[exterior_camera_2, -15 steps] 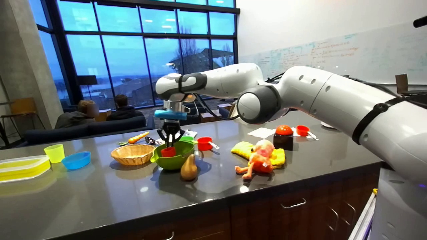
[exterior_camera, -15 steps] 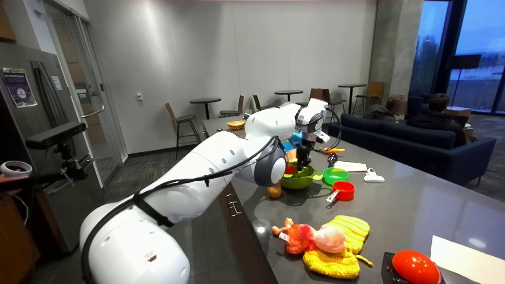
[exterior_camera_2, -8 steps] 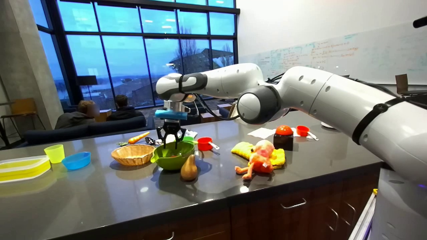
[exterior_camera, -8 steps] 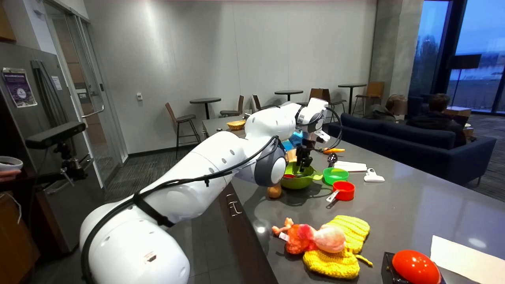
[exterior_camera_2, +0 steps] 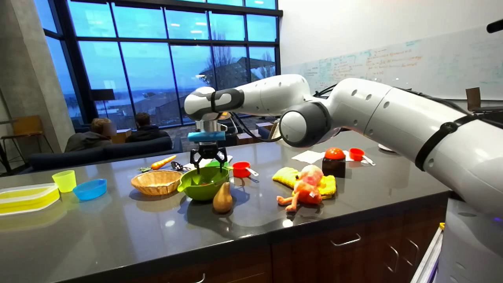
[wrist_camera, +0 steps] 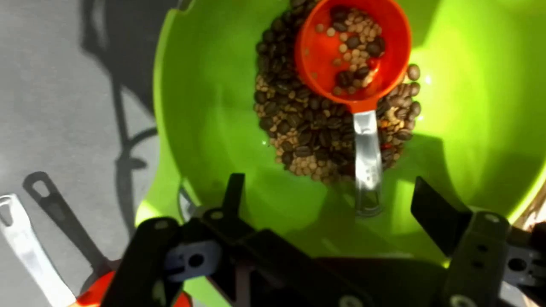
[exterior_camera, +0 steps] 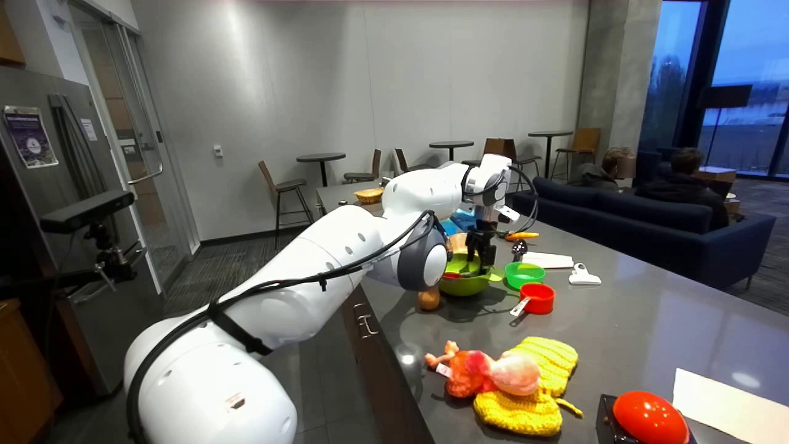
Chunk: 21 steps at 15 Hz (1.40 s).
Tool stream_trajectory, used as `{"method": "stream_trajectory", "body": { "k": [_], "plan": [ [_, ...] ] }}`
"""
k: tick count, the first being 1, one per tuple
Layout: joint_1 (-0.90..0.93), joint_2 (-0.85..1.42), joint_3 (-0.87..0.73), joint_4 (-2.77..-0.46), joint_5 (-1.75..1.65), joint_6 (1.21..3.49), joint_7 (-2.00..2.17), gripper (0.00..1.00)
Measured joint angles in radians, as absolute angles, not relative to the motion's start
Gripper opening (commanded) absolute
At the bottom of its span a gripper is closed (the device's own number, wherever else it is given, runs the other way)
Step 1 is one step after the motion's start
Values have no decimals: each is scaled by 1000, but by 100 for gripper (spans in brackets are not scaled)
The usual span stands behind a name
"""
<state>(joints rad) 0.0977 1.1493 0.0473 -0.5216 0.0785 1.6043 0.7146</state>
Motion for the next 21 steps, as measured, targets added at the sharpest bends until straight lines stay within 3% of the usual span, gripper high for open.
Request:
{"method": "stream_trajectory", "body": {
  "k": [12,21],
  "plan": [
    [-5,1021,-36,-510,31,1402,712,100],
    [-80,1002,-77,-534,-15,1392,543,100]
  ]
}}
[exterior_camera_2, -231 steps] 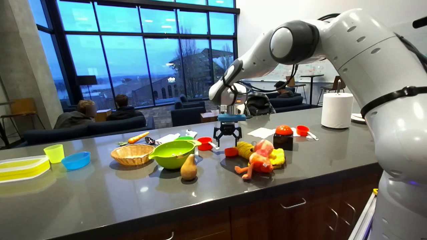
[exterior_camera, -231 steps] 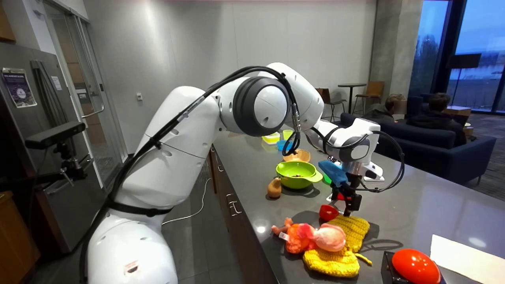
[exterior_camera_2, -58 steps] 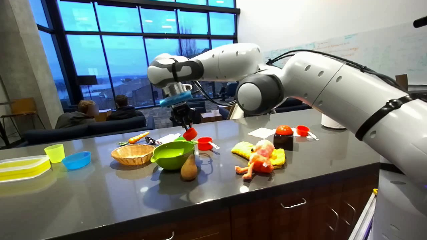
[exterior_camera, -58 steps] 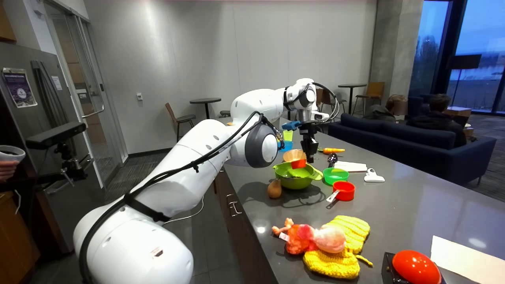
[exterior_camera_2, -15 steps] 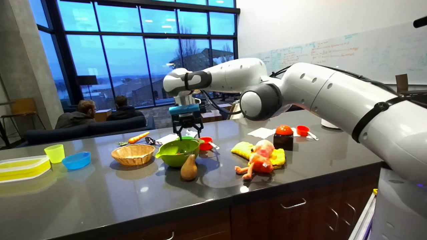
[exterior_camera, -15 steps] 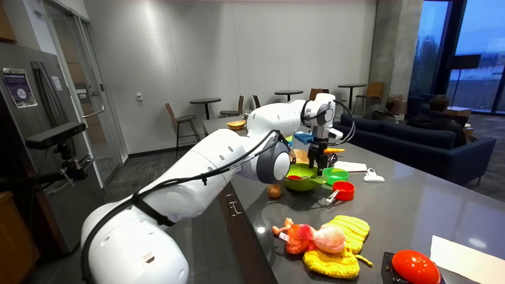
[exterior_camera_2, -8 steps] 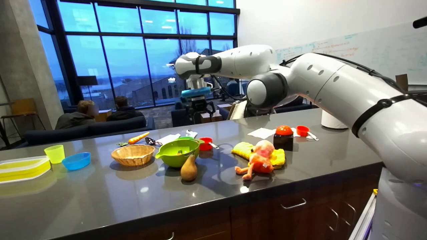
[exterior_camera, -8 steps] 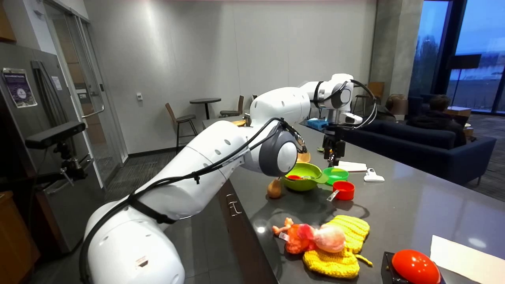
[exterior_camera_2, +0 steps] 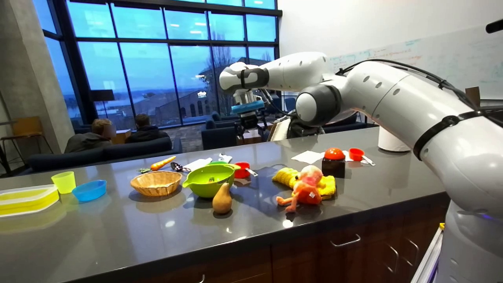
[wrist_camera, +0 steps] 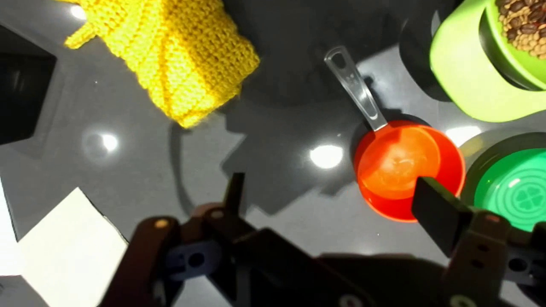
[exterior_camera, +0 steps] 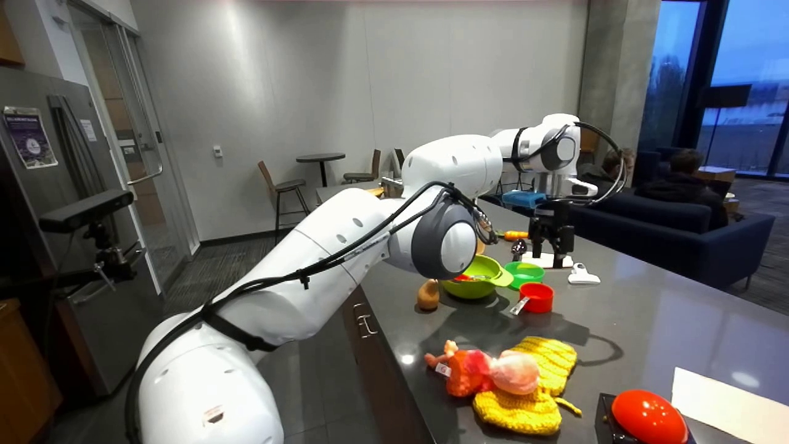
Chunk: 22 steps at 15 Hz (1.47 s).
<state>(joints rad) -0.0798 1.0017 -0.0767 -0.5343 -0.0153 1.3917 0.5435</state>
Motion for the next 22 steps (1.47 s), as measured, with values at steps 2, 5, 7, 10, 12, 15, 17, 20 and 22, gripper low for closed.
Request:
{"method": "stream_trajectory", "body": {
  "k": [2,5,7,10,12,15,17,20,22],
  "plan": [
    [-84,1002,-77,-537,-15,1392,538,100],
    [-79,1002,-77,-537,-16,1392,538,100],
    [-79,1004,-76,-538,-16,1392,535,100],
    [-86,1008,-75,-546,-16,1386,432,100],
    [-101,1008,-75,-555,-16,1366,335,100],
    [-139,1008,-77,-568,-17,1326,185,100],
    [-166,1008,-78,-575,-20,1306,95,100],
    [-199,1008,-80,-591,-21,1292,-47,100],
    [-214,1007,-79,-602,-21,1297,-149,100]
  ]
}}
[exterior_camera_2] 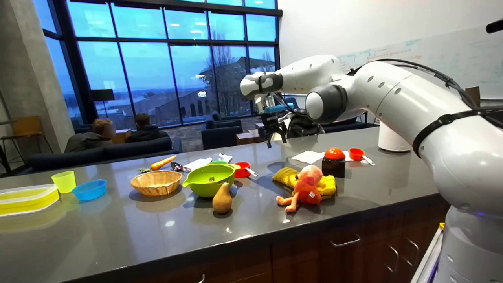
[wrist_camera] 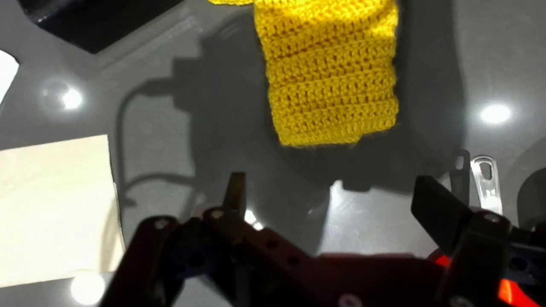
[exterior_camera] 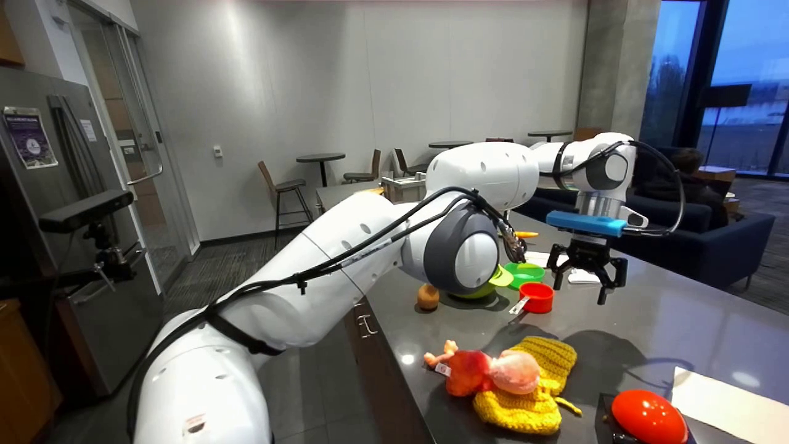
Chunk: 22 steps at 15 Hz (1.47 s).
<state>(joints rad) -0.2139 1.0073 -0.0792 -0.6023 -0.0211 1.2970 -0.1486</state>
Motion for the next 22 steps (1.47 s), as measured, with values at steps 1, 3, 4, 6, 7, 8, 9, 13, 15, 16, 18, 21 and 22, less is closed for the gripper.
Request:
{"method": "stream_trajectory", "body": {
  "k": [1,3,4,6,7,8,9,13,15,16,18,21,22],
  "plan": [
    [-219,1007,-78,-607,-21,1305,-193,100],
    [-226,1004,-75,-620,-21,1339,-265,100],
    [-227,1002,-74,-629,-18,1362,-288,100],
    [-229,992,-69,-657,-6,1412,-306,100],
    [-229,984,-68,-676,5,1437,-306,100],
    [-229,973,-66,-703,17,1462,-299,100],
    [-229,960,-66,-737,34,1486,-277,100],
    [-229,890,-70,-913,92,1593,-141,100],
    [-228,852,-73,-1003,99,1637,-76,100],
    [-227,832,-75,-1048,99,1656,-49,100],
    [-223,789,-79,-1139,99,1687,-8,100],
    [-214,720,-83,-1276,99,1726,41,100],
    [-210,695,-84,-1324,99,1739,55,100]
  ]
}}
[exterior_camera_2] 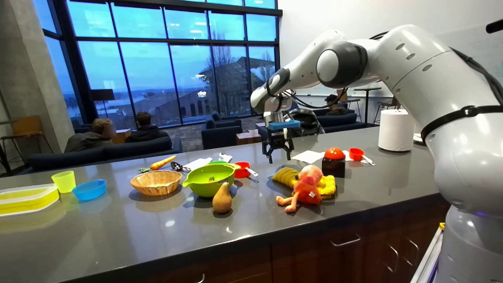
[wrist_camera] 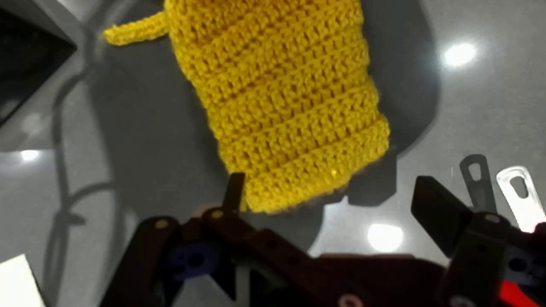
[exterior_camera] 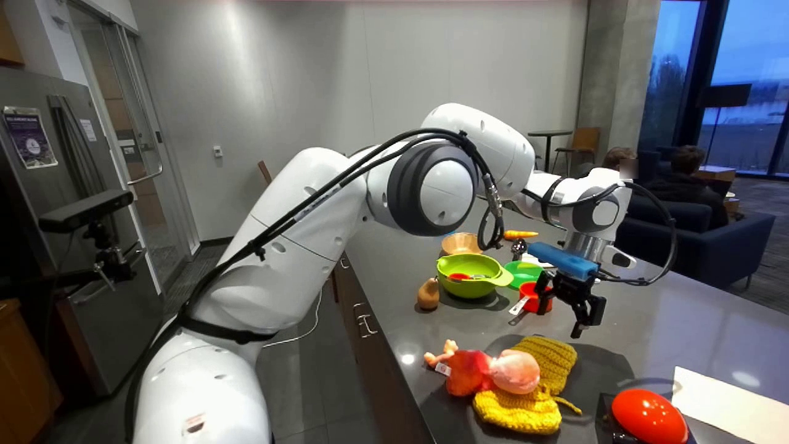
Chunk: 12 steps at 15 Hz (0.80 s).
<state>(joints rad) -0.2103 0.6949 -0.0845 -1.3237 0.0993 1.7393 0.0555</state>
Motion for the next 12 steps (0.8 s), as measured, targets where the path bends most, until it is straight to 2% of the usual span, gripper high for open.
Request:
{"method": "stream_trajectory", "body": {
  "k": [5,12],
  "plan": [
    [-189,595,-88,-1502,99,1791,91,100],
    [-189,595,-90,-1506,99,1794,88,100]
  ]
}}
